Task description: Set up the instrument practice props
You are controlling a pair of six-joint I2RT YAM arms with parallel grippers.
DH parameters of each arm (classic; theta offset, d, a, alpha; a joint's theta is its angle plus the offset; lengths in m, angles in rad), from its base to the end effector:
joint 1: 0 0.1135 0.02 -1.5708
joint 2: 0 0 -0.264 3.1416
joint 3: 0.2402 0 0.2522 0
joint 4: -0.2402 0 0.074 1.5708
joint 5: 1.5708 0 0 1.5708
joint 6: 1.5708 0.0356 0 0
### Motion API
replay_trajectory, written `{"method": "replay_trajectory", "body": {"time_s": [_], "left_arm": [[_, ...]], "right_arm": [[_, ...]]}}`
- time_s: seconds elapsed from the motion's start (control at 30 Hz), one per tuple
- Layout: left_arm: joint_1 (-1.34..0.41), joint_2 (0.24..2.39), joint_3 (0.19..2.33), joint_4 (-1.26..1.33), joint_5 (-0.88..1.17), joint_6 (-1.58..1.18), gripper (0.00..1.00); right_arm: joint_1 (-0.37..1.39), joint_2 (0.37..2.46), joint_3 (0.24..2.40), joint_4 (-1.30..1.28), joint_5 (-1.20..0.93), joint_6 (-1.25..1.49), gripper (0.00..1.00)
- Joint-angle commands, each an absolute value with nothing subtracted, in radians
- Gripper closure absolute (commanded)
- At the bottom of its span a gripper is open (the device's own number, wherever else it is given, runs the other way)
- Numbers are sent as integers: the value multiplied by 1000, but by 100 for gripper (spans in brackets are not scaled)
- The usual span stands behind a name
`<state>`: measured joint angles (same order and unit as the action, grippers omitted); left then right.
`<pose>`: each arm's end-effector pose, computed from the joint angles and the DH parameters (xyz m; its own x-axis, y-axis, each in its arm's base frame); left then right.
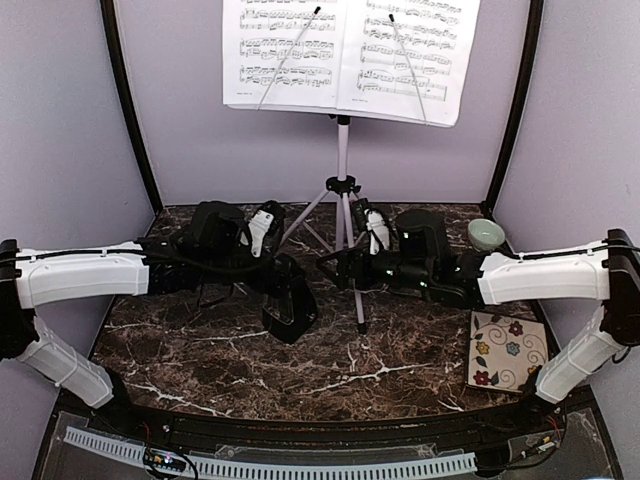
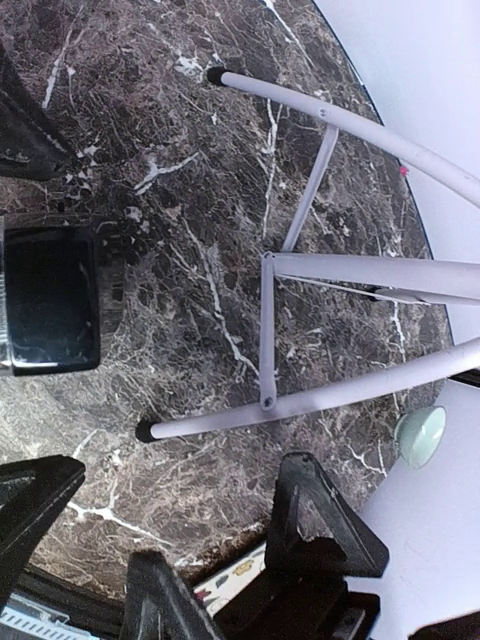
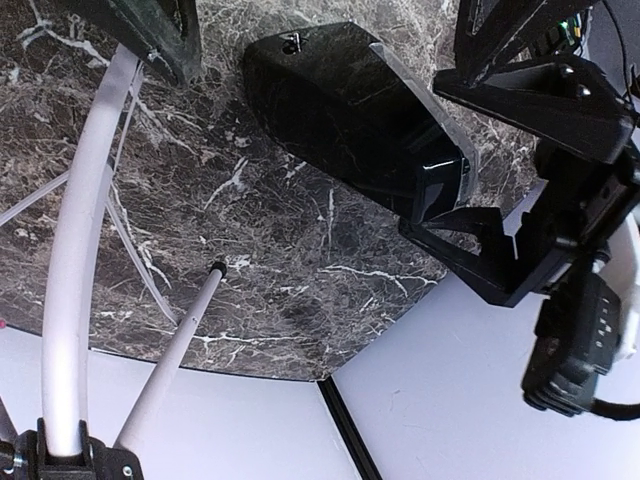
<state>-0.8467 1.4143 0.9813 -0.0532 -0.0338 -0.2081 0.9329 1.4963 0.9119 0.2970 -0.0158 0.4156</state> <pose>0.2150 -0.2414 0.2747 -0.4534 0.2011 -0.8683 0.6492 0.7420 -0.1672 0.2037 0.2758 0.2606 -0.4824 0.0272 -0.8755 -0.6750 0.6256 0.3913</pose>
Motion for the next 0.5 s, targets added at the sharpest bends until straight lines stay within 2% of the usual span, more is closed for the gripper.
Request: {"method": "replay_trajectory", "body": {"time_s": [0.0, 0.07, 0.27, 0.47], "left_arm": [[-836, 1319, 959, -58, 24, -209, 1], [-835, 1258, 898, -25, 15, -220, 3], [-835, 1134, 722, 95, 44, -202, 15], [-834, 1158, 686, 175, 30, -154, 16]], "right_arm": [[921, 1508, 974, 264, -5, 416, 12], [919, 1531, 1019, 235, -17, 420, 12], [917, 1651, 1226, 103, -71, 436, 14], [917, 1751, 1358, 50, -138, 470, 16]]}}
